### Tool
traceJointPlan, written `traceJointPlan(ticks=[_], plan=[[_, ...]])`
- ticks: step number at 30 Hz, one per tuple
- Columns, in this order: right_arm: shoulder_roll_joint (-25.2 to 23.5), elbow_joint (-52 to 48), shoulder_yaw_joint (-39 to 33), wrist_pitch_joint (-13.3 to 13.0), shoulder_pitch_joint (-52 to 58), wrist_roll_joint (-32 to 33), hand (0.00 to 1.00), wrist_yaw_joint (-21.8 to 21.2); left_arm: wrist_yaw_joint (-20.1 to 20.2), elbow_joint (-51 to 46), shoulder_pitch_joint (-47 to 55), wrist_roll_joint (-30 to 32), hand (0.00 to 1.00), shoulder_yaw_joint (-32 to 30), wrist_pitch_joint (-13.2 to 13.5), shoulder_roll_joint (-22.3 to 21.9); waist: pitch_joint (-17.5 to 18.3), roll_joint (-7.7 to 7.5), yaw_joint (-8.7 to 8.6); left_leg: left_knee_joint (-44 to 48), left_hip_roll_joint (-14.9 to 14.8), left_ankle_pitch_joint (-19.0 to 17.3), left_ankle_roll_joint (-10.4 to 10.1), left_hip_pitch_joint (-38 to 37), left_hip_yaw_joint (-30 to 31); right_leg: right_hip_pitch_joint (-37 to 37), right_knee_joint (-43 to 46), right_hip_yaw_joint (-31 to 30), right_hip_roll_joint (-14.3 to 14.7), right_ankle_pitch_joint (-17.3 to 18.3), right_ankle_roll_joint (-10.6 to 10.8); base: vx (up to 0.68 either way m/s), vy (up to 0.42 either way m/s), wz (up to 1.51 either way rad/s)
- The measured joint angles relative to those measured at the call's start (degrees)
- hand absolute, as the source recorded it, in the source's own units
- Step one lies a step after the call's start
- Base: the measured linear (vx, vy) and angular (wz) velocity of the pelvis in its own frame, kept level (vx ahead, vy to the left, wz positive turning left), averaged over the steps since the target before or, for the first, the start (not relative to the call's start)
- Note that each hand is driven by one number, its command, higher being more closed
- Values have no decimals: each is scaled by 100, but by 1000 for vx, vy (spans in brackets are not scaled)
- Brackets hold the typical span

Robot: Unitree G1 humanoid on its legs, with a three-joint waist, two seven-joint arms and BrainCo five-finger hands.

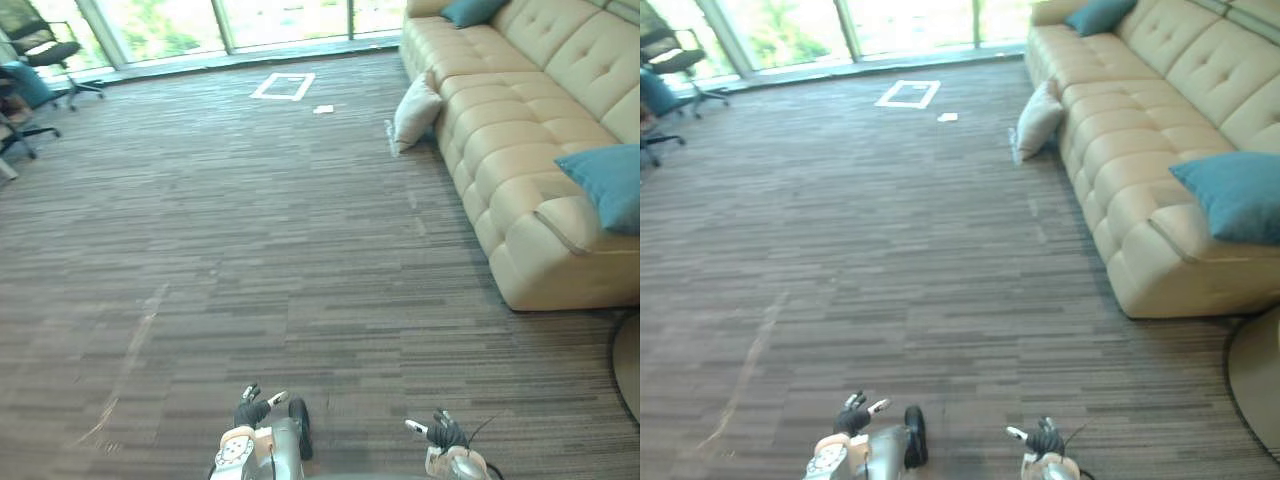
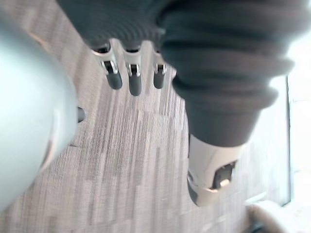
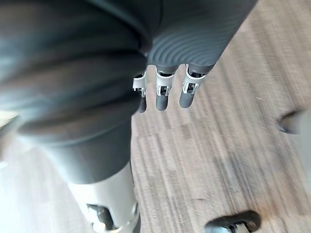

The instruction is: Pick up cushions and gather them together orderly.

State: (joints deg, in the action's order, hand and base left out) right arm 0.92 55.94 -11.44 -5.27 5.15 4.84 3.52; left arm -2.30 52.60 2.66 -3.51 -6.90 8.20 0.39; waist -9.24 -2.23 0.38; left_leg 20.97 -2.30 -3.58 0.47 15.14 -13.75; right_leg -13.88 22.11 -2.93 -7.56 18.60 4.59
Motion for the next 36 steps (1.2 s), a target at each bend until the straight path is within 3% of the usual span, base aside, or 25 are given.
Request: traceJointPlan(ticks=[1,3,4,6,8,10,11,12,13,14,16,17,18,19,20,21,22,25,27,29,30,31,32,34,36], plan=[[-9,4,-25,4,-7,-24,0,-4,-8,74,-40,0,0,15,-4,68,-39,-122,-6,16,147,-286,-7,-281,-13,347,1119,-190,-64,-306,335,612,243,21],[-23,-17,-15,-7,33,-37,0,-12,-22,231,-114,6,0,11,-37,130,-86,-172,-80,-84,307,-689,31,-848,63,1115,3049,-277,-85,-1631,672,590,161,25],[-2,-102,50,-18,43,-39,0,-26,-30,309,-129,8,0,15,-112,115,-79,-197,-53,-187,314,-918,68,-1319,88,1609,3932,-218,-69,-1292,481,570,102,6],[-6,-266,68,-52,64,-40,0,-52,-29,320,-112,9,0,79,-144,64,-85,-49,-55,-499,242,-1189,66,-1947,107,2277,4294,93,10,-767,134,503,43,-10],[29,-530,39,-112,92,-36,0,-71,-23,400,-91,9,0,212,-162,27,-115,91,-136,-826,71,-1393,56,-2559,180,3010,3878,512,185,-291,-142,651,-32,12],[39,-668,-27,-148,97,-27,0,-77,-20,444,-106,13,0,241,-204,-45,-140,121,-187,-1064,-69,-1549,105,-3005,243,3614,2739,847,266,-239,-217,764,-137,48],[46,-769,-98,-141,150,-27,0,-66,-20,434,-107,31,0,256,-225,-144,-136,90,-234,-1271,-107,-1627,103,-3374,294,3769,1065,1053,203,-672,-142,674,-163,61],[45,-763,-111,-139,157,-27,0,-67,-20,435,-105,43,0,266,-225,-149,-130,74,-233,-1300,-89,-1634,94,-3425,327,3780,873,1050,194,-804,-172,752,-200,70],[93,-761,-176,-132,152,-11,0,-66,-22,462,-90,105,0,284,-233,-186,-122,90,-268,-1366,-140,-1652,56,-3650,407,3716,871,1091,200,-1527,-593,621,-139,26],[176,-749,-197,-88,112,-42,0,-58,-5,488,-92,115,0,278,-235,-306,-77,296,-209,-1359,-272,-1450,-158,-3729,379,3715,1183,1185,231,-1228,-671,761,-183,39],[161,-786,-277,-71,96,-28,0,-54,13,488,-114,151,0,306,-235,-356,-78,293,-310,-822,-231,-853,-534,-3704,667,3672,1967,1256,-15,-623,-827,763,-263,40],[166,-782,-296,-52,101,-41,0,-66,10,489,-94,213,0,282,-237,-362,-60,337,-352,-192,-328,-672,-778,-3494,760,3442,1934,1348,29,-419,-853,809,-322,38],[161,-784,-283,-22,116,-36,0,-72,9,446,-85,276,0,166,-237,-347,-51,470,-350,1421,-584,-208,-1371,-2830,969,2947,1539,1401,184,-147,-811,637,-219,19],[159,-773,-269,-7,95,-37,0,-71,11,337,-49,341,0,46,-236,-345,-89,632,-306,2922,-892,79,-1605,-2174,1047,2534,1236,1451,412,-126,-849,615,-181,-5],[145,-755,-210,22,89,-46,0,-62,9,233,3,343,0,-106,-235,-354,-120,685,-242,3859,-1100,35,-1520,-1760,953,2155,1000,1471,563,-93,-905,545,-112,-26],[144,-751,-128,41,95,-21,0,-49,-7,117,81,335,0,-224,-242,-354,-143,650,-196,4572,-1270,-143,-1222,-1292,776,1647,654,1468,660,-52,-965,481,-80,-23],[109,-744,-90,55,106,-20,0,-32,-9,13,91,340,0,-234,-233,-319,-154,563,-135,4614,-1301,-328,-911,-947,575,1236,314,1463,665,-29,-977,450,-70,-17],[92,-570,52,70,91,-22,0,-28,4,-192,110,330,0,-277,-174,-318,-134,456,9,3447,-1270,-725,-512,-124,-66,447,-376,1222,615,42,-878,428,3,-33],[83,-518,51,121,79,-26,0,-20,-6,-240,125,318,0,-328,-111,-324,-139,428,46,1902,-990,-745,-482,67,-143,48,-625,1012,462,177,-719,524,127,-60],[126,-371,56,109,45,-38,0,-16,-18,-218,137,222,0,-314,-105,-305,-117,444,73,-380,-622,-207,-664,45,108,-336,-937,623,343,382,-497,605,231,-87],[141,-269,63,115,38,-39,0,-16,-21,-221,129,205,0,-312,-101,-273,-103,413,122,-362,-571,197,-607,56,177,-409,-977,485,290,443,-453,618,323,-93],[102,-99,64,121,54,-44,0,-15,-17,-193,126,207,0,-300,-103,-180,1,258,187,-319,-419,565,-487,64,160,-468,-1026,248,166,469,-433,663,325,-64],[-6,-9,57,125,91,-42,0,-16,-22,-90,91,218,0,-254,-119,-57,146,63,117,-121,-280,280,-314,101,73,-386,-880,35,-54,333,-441,812,378,-47],[-118,-49,-75,112,106,-45,0,-15,-10,22,31,224,0,-263,-122,93,147,-143,35,353,-132,-118,-161,6,-92,-64,158,-300,-242,-4,-10,645,291,-10],[-122,-48,-141,110,109,-59,0,-17,-23,214,-55,226,0,-196,-144,164,100,-233,-33,315,56,-656,-84,-492,-116,645,2113,-461,-257,-1059,442,534,250,15]])
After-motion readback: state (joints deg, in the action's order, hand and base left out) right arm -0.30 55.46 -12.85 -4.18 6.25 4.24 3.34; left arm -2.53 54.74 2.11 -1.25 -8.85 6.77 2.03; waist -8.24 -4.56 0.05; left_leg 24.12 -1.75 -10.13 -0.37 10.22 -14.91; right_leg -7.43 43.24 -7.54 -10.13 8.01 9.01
